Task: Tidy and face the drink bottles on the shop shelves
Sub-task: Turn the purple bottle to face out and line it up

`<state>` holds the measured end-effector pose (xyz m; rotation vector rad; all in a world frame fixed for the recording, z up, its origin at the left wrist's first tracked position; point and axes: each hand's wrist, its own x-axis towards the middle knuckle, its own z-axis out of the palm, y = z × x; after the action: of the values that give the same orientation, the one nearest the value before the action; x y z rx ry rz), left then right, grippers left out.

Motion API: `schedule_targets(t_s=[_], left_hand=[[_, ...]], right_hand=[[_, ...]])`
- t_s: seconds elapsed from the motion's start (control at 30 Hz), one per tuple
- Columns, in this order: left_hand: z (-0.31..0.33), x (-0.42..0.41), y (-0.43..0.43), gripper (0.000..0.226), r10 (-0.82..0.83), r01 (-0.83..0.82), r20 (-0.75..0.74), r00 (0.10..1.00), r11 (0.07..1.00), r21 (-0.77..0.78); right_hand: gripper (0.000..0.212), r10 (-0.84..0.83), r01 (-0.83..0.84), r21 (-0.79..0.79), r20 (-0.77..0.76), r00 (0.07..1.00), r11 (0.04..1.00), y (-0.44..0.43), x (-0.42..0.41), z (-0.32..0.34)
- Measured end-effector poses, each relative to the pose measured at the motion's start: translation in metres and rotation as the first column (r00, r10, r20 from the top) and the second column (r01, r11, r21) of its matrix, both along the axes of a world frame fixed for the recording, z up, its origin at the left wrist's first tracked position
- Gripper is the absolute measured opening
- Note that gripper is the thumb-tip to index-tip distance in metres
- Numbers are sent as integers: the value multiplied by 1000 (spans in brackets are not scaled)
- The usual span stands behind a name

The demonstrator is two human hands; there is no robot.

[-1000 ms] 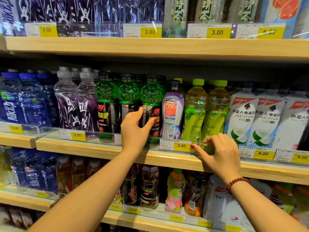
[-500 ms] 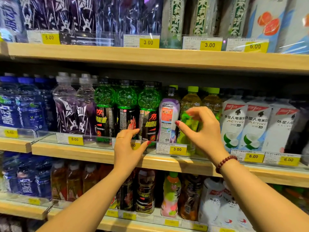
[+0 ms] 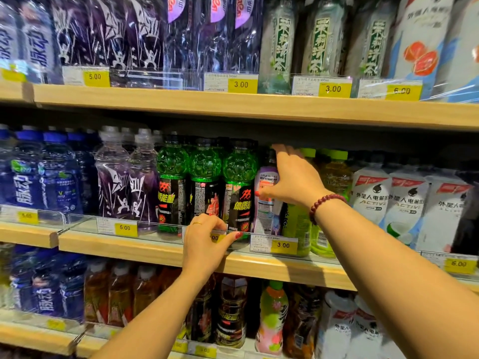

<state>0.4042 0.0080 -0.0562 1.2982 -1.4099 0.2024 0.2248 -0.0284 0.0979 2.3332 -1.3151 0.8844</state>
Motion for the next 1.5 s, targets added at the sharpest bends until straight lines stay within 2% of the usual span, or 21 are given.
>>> schedule_targets(t_s=[0.1,0.27,0.37,0.5,0.6,0.73,0.9,1.0,1.17,1.3,1.5], left_hand=[[1,-1,1,24,2,-2,-1,1000,1000,4],[1,-2,2,24,17,-18,9,1000,1000,24],[1,-3,3,25,15,-15,3,1000,999,34],[5,-5,7,25,10,-9,-12,1000,998,62],[8,-5,10,22,-6,7,-15,1000,997,79],[8,-10,14,20,-17,16,35,999,999,32],[16,-40,16,24,-98,105,160,982,994,-38],[20,-70,14,24,-159,169,183,970,985,-40],[21,-132,6,25,-198,205,202,959,979,-15],[22,-186,-1,24,-215,224,242,946,974,-10],[18,-257,-12,27,-226,231,229,947,973,6]], right_hand=[[107,60,-60,-5,39,997,998,4,-2,-5],[106,280,-297,46,228,933,954,13,-9,-23],[109,326,-351,54,261,909,935,19,-7,-35],[103,372,-394,-1,334,866,919,25,-6,-44],[99,413,-427,-71,434,801,902,33,-14,-42],[100,461,-446,-187,601,653,875,48,-34,-13],[102,415,-442,-155,696,586,884,65,-77,24],[99,360,-437,-108,754,550,893,70,-112,26],[69,232,-448,21,834,501,894,71,-180,11],[57,177,-394,52,833,525,918,70,-240,1],[52,138,-323,53,831,539,945,56,-323,1]])
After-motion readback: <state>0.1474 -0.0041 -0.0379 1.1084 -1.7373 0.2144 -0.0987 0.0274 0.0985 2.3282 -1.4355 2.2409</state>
